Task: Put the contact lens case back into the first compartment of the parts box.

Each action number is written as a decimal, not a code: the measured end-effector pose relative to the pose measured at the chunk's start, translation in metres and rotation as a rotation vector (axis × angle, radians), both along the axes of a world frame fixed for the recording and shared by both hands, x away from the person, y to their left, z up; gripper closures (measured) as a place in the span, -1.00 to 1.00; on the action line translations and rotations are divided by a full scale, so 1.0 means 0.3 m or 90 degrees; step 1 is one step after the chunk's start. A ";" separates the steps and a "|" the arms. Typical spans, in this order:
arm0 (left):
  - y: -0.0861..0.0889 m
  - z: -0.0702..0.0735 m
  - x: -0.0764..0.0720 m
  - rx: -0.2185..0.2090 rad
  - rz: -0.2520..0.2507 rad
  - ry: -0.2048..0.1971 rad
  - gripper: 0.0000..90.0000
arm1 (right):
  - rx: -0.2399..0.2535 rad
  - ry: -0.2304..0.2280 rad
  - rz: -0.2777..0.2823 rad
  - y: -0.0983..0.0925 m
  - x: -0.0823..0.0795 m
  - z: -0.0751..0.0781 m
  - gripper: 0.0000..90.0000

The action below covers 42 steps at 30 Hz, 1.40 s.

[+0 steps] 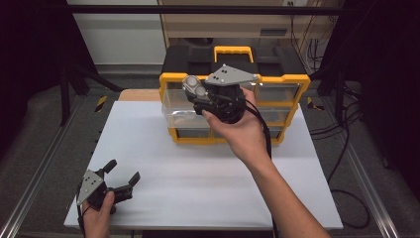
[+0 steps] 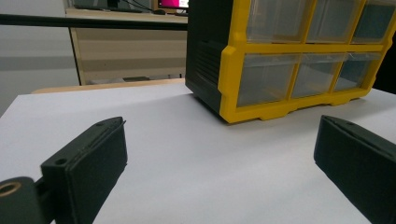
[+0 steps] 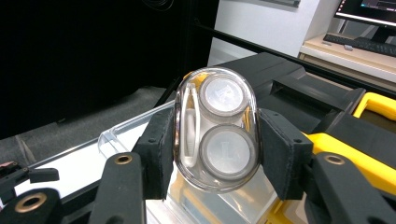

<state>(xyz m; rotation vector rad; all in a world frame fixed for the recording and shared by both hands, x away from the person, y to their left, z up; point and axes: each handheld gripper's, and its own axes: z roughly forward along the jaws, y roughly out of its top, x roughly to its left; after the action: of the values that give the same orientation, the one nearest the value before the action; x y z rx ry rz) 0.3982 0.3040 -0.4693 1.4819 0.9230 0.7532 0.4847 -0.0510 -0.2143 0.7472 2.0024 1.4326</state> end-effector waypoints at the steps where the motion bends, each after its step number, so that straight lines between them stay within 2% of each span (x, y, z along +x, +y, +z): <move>1: 0.000 0.000 0.000 0.000 0.000 0.000 -0.95 | -0.001 0.001 0.000 0.001 0.001 -0.001 0.09; 42: 0.000 0.000 0.001 0.000 -0.001 0.001 -0.94 | -0.008 0.021 0.005 0.035 0.019 -0.020 0.06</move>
<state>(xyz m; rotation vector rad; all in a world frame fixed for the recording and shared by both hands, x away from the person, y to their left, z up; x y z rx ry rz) 0.3986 0.3040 -0.4693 1.4825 0.9227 0.7506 0.4903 -0.0404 -0.2202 0.7620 2.0394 1.4191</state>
